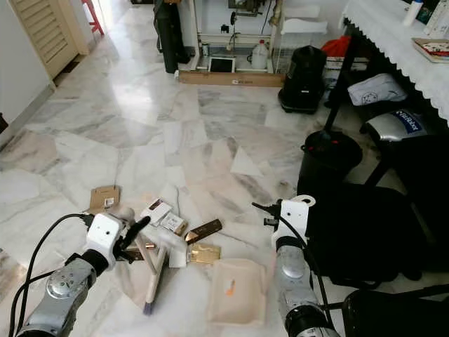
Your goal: Sweep floor
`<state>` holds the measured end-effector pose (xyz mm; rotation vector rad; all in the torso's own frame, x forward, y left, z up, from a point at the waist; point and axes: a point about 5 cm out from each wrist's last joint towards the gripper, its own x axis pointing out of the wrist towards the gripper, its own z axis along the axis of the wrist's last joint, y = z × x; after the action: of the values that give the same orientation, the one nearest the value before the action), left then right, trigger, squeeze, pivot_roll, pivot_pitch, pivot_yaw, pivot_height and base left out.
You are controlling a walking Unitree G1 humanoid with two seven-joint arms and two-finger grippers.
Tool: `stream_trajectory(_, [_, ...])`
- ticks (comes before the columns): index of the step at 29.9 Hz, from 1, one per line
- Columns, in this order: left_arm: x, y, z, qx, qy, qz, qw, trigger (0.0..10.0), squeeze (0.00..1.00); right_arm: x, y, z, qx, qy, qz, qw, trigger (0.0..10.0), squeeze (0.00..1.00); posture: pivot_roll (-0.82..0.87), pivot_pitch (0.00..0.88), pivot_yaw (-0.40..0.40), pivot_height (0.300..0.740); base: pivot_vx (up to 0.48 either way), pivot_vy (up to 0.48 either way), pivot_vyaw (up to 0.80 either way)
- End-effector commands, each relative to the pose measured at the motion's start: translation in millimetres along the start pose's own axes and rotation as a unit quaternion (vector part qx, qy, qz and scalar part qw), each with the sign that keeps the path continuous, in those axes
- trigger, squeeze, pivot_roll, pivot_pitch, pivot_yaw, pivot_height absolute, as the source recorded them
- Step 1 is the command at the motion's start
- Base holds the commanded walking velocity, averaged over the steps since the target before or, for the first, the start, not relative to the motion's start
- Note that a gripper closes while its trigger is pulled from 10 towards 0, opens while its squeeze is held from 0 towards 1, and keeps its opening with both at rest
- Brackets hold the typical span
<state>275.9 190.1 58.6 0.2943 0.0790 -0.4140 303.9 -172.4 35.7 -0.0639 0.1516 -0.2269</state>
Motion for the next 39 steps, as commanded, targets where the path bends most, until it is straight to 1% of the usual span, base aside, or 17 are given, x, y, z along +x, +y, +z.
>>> stream_trajectory(1, [-0.8, -0.9, 0, 0.016, 0.005, -0.019, 1.000, 10.0, 0.00, 0.2, -3.8, 1, -0.005, -0.005, -0.016, 1.000, 10.0, 0.00, 0.09, 0.095, 0.006, 0.740, 0.000, 0.000, 0.00])
stream_trajectory(3, [0.5, -0.3, 0, 0.021, 0.006, -0.021, 1.000, 10.0, 0.00, -0.2, -6.0, -1, -0.007, -0.002, -0.026, 1.000, 10.0, 0.00, 0.09, 0.094, 0.008, 0.740, 0.000, 0.000, 0.00])
stream_trajectory(8, [6.7, 1.7, 3, 0.035, -0.002, 0.003, 0.999, 10.0, 0.00, -2.6, -6.0, -6, -0.010, 0.006, -0.028, 1.000, 10.0, 0.00, 0.09, 0.092, 0.008, 0.740, 0.000, 0.000, 0.00])
stream_trajectory(13, [8.8, 0.1, 0, 0.034, 0.004, -0.005, 0.999, 10.0, 0.00, -4.3, -4.7, -9, -0.010, 0.012, -0.025, 1.000, 10.0, 0.00, 0.09, 0.092, 0.008, 0.740, 0.000, 0.000, 0.00])
stream_trajectory(16, [9.4, -2.0, -2, 0.016, 0.011, -0.024, 1.000, 10.0, 0.00, -4.5, -3.4, -11, -0.004, 0.017, -0.024, 1.000, 10.0, 0.00, 0.09, 0.092, 0.009, 0.740, 0.000, 0.000, 0.00])
stream_trajectory(18, [6.7, 0.2, -4, 0.004, 0.013, -0.033, 0.999, 10.0, 0.00, -3.6, -2.6, -10, 0.003, 0.019, -0.026, 0.999, 10.0, 0.00, 0.09, 0.095, 0.006, 0.740, 0.000, 0.000, 0.00])
stream_trajectory(23, [3.1, 0.3, -4, -0.006, 0.009, -0.055, 0.998, 10.0, 0.00, -1.8, 1.3, -7, 0.001, 0.016, -0.013, 1.000, 10.0, 0.00, 0.09, 0.097, 0.001, 0.740, 0.000, 0.000, 0.00])
stream_trajectory(31, [0.4, 3.0, 2, -0.034, -0.004, -0.086, 0.996, 10.0, 0.00, -0.2, 4.1, -5, 0.003, 0.014, -0.004, 1.000, 10.0, 0.00, 0.09, 0.097, -0.004, 0.740, 0.000, 0.000, 0.00])
stream_trajectory(34, [-1.0, 1.7, 7, -0.052, -0.010, -0.114, 0.992, 10.0, 0.00, 1.0, 5.7, -3, 0.004, 0.013, 0.000, 1.000, 10.0, 0.00, 0.09, 0.097, -0.005, 0.740, 0.000, 0.000, 0.00])
stream_trajectory(39, [-1.9, 4.5, 15, -0.078, -0.020, -0.132, 0.988, 10.0, 0.00, 2.8, 7.2, -1, 0.005, 0.012, 0.002, 1.000, 10.0, 0.00, 0.09, 0.097, -0.005, 0.740, 0.000, 0.000, 0.00])
